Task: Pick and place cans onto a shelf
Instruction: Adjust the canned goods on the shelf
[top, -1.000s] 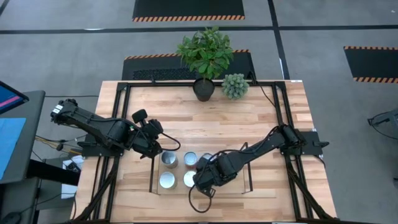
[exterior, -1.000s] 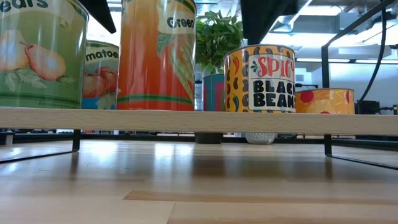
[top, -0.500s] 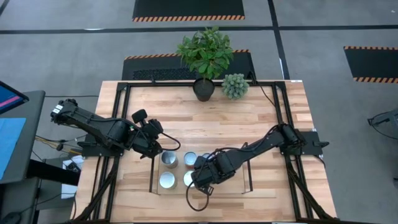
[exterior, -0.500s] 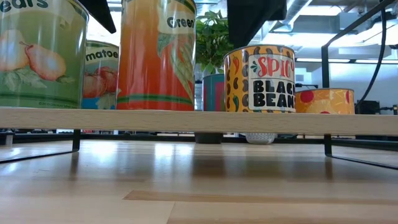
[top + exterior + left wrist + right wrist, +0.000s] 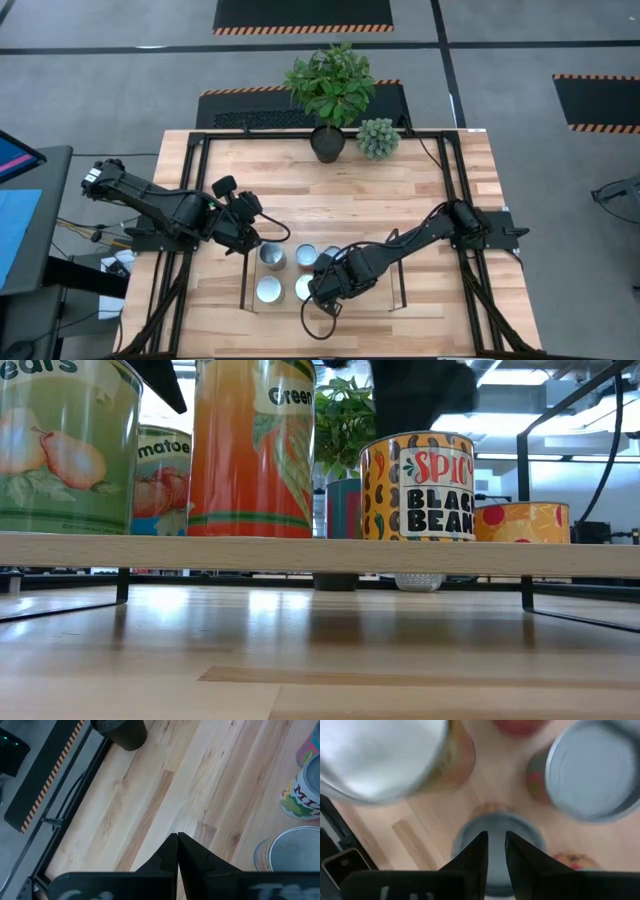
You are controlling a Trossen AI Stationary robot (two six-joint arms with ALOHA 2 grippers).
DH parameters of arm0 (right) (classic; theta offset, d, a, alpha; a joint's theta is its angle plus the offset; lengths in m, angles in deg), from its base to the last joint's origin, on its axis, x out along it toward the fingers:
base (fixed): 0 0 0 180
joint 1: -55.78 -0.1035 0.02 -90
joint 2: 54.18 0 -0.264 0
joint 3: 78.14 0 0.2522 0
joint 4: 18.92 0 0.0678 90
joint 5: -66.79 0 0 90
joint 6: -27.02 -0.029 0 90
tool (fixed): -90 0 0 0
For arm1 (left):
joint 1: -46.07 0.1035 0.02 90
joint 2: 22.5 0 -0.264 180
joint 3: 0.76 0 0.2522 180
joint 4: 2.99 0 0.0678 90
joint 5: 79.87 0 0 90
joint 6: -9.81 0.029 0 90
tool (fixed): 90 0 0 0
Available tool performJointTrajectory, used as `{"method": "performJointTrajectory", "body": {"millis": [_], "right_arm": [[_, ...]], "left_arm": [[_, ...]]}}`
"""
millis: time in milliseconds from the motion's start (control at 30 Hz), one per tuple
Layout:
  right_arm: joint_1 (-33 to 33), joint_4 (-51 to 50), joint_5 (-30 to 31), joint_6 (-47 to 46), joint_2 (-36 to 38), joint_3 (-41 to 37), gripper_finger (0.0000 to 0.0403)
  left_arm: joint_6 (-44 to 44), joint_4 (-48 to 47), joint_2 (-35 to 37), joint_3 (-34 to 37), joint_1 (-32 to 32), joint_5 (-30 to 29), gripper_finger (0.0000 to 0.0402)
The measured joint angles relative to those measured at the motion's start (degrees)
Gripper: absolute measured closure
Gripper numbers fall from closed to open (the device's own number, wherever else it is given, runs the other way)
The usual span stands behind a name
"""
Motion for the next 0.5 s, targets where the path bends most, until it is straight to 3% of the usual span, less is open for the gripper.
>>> {"method": "performJointTrajectory", "body": {"millis": [500], "right_arm": [[-0.26,2.72,-0.79,-0.41,0.00,-0.43,0.0311]], "left_arm": [[0.04,0.00,0.00,0.00,0.00,0.00,0.0401]]}}
